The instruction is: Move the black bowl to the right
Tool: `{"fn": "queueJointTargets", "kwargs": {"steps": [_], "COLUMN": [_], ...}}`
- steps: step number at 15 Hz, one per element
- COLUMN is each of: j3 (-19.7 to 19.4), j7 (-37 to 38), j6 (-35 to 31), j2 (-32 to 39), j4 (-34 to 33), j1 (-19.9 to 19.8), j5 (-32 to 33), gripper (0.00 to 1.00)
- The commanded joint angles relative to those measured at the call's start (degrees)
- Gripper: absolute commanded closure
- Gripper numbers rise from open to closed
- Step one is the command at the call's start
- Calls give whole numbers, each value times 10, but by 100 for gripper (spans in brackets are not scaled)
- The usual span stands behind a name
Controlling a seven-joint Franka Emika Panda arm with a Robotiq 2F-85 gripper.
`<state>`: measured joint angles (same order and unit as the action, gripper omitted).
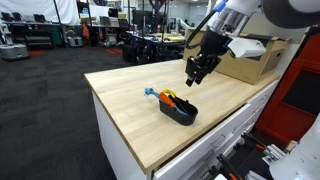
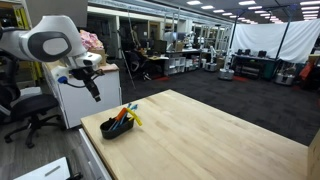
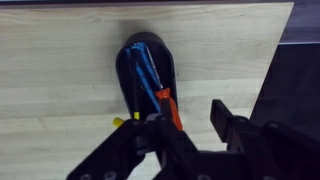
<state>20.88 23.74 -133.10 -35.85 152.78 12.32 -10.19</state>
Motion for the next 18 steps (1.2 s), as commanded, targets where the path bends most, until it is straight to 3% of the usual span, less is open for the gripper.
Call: {"fn": "queueJointTargets", "kwargs": {"steps": [1,4,10,18], "j3": [-4,-1,25,-12], "j7": [-28,-37,11,116], "j6": [-43,-61,-122,-139], "j2": [113,175,283,374], "j4": [-39,-62,-94,-120], "j1": [23,42,26,18], "j5": [-20,-19,78,235], "gripper": [83,100,100,100]}}
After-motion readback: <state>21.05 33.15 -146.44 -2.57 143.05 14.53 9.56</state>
